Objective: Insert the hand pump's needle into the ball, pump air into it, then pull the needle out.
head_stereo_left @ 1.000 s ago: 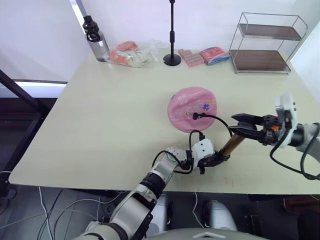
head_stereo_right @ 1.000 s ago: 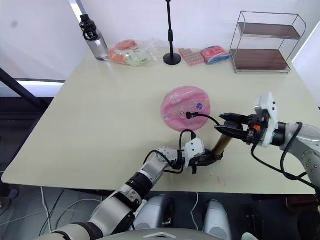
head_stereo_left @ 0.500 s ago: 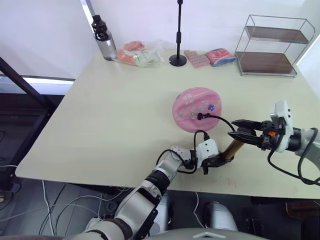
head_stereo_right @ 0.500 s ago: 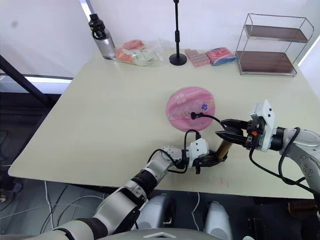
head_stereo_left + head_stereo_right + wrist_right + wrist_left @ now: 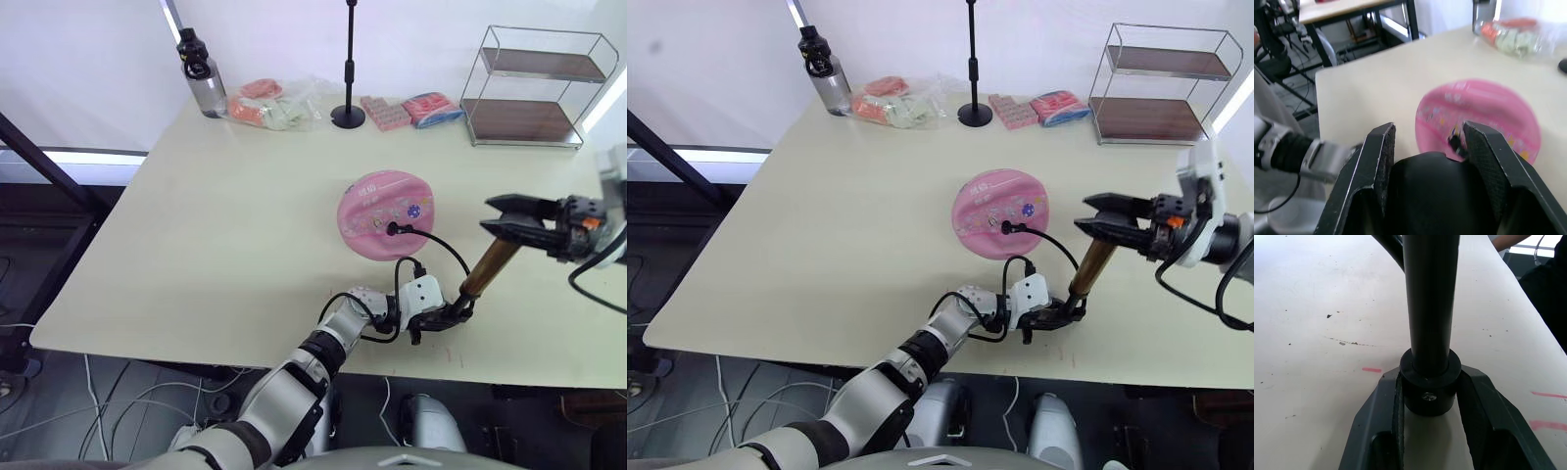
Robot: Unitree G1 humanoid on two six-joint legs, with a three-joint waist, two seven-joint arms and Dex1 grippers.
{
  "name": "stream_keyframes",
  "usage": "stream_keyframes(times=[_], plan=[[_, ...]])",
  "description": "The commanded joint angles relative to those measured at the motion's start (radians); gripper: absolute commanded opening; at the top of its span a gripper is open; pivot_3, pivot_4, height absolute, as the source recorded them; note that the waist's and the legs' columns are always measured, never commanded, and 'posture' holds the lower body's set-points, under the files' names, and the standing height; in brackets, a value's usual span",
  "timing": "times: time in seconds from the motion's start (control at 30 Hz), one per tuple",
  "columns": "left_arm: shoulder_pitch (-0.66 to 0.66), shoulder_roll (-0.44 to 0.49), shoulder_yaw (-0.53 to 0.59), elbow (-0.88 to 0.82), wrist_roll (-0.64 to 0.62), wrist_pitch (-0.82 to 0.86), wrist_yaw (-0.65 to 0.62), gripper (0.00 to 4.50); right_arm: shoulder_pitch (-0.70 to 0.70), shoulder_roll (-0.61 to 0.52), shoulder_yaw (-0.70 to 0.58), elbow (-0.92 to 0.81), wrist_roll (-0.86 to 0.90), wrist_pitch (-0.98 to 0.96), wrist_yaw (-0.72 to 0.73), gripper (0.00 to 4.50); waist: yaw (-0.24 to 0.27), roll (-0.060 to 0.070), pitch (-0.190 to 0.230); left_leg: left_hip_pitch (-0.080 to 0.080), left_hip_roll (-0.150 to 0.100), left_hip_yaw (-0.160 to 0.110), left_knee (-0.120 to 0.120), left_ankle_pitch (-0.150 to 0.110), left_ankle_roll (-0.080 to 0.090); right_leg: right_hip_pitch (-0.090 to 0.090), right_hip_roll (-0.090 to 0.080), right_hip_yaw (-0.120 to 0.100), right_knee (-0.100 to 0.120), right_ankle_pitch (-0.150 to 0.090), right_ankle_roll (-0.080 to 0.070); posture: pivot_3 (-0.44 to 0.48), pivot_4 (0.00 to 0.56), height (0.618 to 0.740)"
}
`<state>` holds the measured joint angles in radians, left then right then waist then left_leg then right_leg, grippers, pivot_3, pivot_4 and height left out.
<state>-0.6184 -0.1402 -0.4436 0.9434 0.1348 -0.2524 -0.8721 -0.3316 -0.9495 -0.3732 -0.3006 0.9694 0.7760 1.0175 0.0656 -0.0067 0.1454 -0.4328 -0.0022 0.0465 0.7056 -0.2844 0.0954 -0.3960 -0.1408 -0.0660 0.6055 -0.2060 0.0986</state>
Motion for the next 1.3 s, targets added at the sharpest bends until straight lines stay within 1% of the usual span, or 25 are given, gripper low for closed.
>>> stream_keyframes(times=[0.03,0.2,0.37,0.47,0.53,0.63,0.8,0.87,0.93,0.97,1.07,1.1,1.17,1.3], plan=[[0.023,0.004,-0.043,0.073,0.06,0.024,-0.002,1.07,-0.053,-0.027,-0.102,-0.015,0.048,-0.014,-0.02,1.71,0.0,0.0,0.0,0.0,0.0,0.0,0.0,0.0,0.0,0.0,0.0,0.0,0.0,0.0,0.0,0.0,0.15,0.74],[0.015,0.009,-0.041,0.084,0.061,0.02,-0.001,1.07,-0.127,-0.056,-0.139,0.008,0.111,0.026,-0.055,1.71,-0.002,0.0,0.0,0.0,0.0,0.0,0.0,0.0,0.0,0.0,0.0,0.0,0.0,0.0,0.0,0.0,0.15,0.74],[0.013,0.011,-0.041,0.087,0.063,0.018,0.001,1.07,-0.141,-0.07,-0.139,0.008,0.118,0.036,-0.054,1.71,-0.003,0.0,0.0,0.0,0.0,0.001,0.0,0.0,0.0,0.0,0.0,0.0,0.0,0.0,0.0,0.0,0.15,0.74],[0.008,0.014,-0.038,0.09,0.063,0.017,0.006,1.07,-0.075,-0.047,-0.133,-0.02,0.109,0.036,-0.046,1.71,-0.007,0.0,0.0,0.0,-0.002,0.002,0.0,0.0,0.0,0.0,-0.002,0.002,-0.001,0.0,0.0,0.0,0.15,0.74],[0.007,0.017,-0.039,0.092,0.065,0.015,0.008,1.07,0.001,-0.021,-0.113,-0.057,0.084,0.024,-0.039,1.71,-0.008,-0.002,-0.001,0.0,-0.003,0.003,0.0,0.0,0.0,0.0,-0.003,0.002,-0.002,0.001,0.001,0.0,0.15,0.74],[0.008,0.02,-0.037,0.092,0.068,0.013,0.01,1.07,0.077,0.008,-0.087,-0.089,0.053,-0.006,-0.034,1.71,-0.012,-0.002,-0.002,0.001,-0.003,0.004,0.0,0.0,0.0,0.001,-0.004,0.002,-0.002,0.001,0.001,0.0,0.15,0.74],[0.016,0.025,-0.035,0.086,0.074,0.012,0.009,1.07,0.206,0.081,0.013,-0.086,-0.067,-0.095,-0.037,1.71,-0.015,-0.006,-0.005,0.002,-0.005,0.006,0.001,-0.002,0.004,0.001,-0.007,0.002,-0.001,0.001,0.002,0.0,0.15,0.74],[0.015,0.025,-0.035,0.086,0.077,0.013,0.011,1.07,0.24,0.095,0.05,-0.074,-0.124,-0.15,-0.015,1.71,-0.015,-0.007,-0.006,0.003,-0.005,0.006,0.001,-0.002,0.004,0.001,-0.007,0.002,0.0,0.001,0.002,0.0,0.15,0.74],[0.014,0.025,-0.035,0.084,0.079,0.014,0.014,1.07,0.297,0.136,0.108,-0.041,-0.195,-0.219,-0.005,1.71,-0.016,-0.009,-0.009,0.004,-0.005,0.007,0.001,-0.002,0.004,0.0,-0.007,0.002,0.0,0.002,0.003,0.0,0.15,0.74],[0.013,0.025,-0.035,0.084,0.08,0.014,0.015,1.07,0.314,0.147,0.128,-0.029,-0.222,-0.246,0.003,1.71,-0.016,-0.011,-0.011,0.004,-0.005,0.007,0.001,-0.002,0.004,0.0,-0.007,0.003,0.0,0.002,0.003,0.0,0.15,0.74],[0.012,0.027,-0.031,0.079,0.079,0.019,0.012,1.07,0.36,0.185,0.181,0.025,-0.3,-0.341,0.03,1.71,-0.016,-0.013,-0.014,0.006,-0.005,0.009,0.001,-0.003,0.004,0.0,-0.007,0.003,0.0,0.002,0.003,0.0,0.15,0.74],[0.012,0.028,-0.031,0.077,0.079,0.02,0.01,1.07,0.37,0.197,0.198,0.046,-0.326,-0.374,0.037,1.71,-0.016,-0.016,-0.016,0.007,-0.005,0.01,0.0,-0.003,0.005,0.0,-0.008,0.003,0.0,0.002,0.003,0.0,0.15,0.74],[0.014,0.03,-0.029,0.075,0.081,0.022,0.008,1.07,0.376,0.222,0.214,0.081,-0.351,-0.411,0.039,1.71,-0.018,-0.018,-0.017,0.01,-0.005,0.01,0.0,-0.004,0.006,0.001,-0.008,0.003,0.001,0.001,0.003,0.0,0.15,0.74],[0.016,0.035,-0.032,0.07,0.085,0.028,0.001,1.07,0.387,0.219,0.229,0.101,-0.386,-0.472,0.065,1.71,-0.019,-0.019,-0.019,0.016,-0.005,0.014,0.0,-0.006,0.007,0.002,-0.008,0.008,0.001,0.002,0.003,0.0,0.15,0.74]])
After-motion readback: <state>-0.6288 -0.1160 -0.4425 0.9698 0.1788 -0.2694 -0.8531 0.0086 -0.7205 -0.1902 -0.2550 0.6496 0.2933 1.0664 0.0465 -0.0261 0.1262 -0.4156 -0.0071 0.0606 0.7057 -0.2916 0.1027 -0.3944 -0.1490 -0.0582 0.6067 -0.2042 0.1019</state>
